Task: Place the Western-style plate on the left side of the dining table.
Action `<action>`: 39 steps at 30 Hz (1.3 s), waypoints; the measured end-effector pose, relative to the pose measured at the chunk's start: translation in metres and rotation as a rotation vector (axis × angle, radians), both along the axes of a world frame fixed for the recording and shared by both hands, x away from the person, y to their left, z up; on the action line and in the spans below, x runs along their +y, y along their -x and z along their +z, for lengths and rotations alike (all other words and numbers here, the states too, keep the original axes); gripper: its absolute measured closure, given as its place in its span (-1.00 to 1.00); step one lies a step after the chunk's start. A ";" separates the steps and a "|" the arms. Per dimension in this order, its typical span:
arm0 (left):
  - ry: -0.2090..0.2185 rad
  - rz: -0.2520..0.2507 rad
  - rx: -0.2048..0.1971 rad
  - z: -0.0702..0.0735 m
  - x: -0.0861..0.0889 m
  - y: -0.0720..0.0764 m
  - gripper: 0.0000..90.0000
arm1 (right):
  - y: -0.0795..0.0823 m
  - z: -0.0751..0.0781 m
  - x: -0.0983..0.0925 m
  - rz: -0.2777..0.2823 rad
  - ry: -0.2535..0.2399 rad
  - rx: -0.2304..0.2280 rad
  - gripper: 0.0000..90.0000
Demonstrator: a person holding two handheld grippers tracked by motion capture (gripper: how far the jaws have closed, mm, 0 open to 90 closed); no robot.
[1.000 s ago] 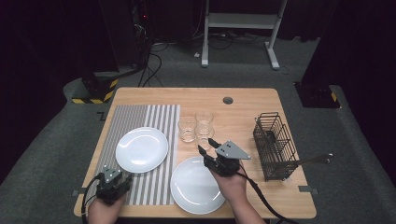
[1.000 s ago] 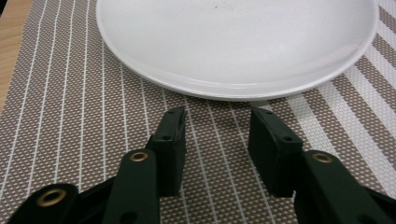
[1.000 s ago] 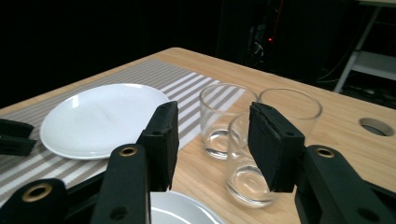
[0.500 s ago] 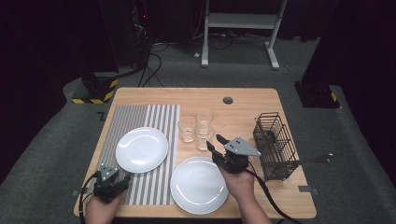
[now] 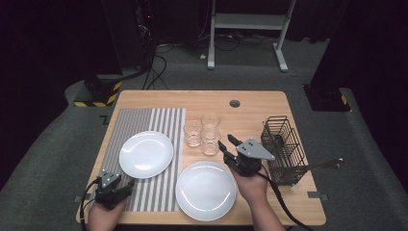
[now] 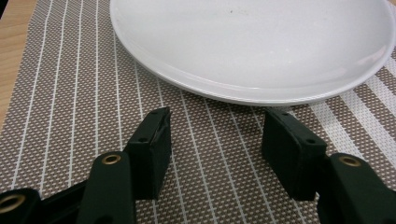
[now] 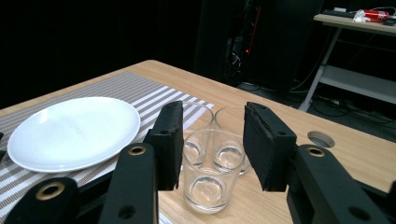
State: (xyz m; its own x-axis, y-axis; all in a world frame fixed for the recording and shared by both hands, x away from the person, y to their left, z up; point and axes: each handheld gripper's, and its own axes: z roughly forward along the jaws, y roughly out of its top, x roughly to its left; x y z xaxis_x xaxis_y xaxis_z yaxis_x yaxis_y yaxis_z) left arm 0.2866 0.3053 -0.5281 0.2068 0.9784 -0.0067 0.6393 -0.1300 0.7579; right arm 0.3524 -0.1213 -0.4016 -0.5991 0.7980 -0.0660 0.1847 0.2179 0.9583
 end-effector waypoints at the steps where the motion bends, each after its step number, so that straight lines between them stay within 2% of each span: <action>1: 0.001 0.002 -0.001 0.000 0.000 0.000 -0.06 | 0.000 0.001 -0.001 0.002 -0.003 0.000 0.29; 9: 0.004 0.003 -0.001 0.000 0.000 0.000 -0.06 | 0.001 0.008 -0.007 -0.012 -0.014 -0.016 0.28; 31: 0.005 0.005 -0.001 0.000 0.000 0.001 -0.06 | 0.001 0.021 -0.046 -0.100 -0.046 -0.051 0.33; 39: 0.006 0.006 -0.002 0.000 0.000 0.001 -0.06 | 0.001 0.022 -0.052 -0.115 -0.043 -0.059 0.35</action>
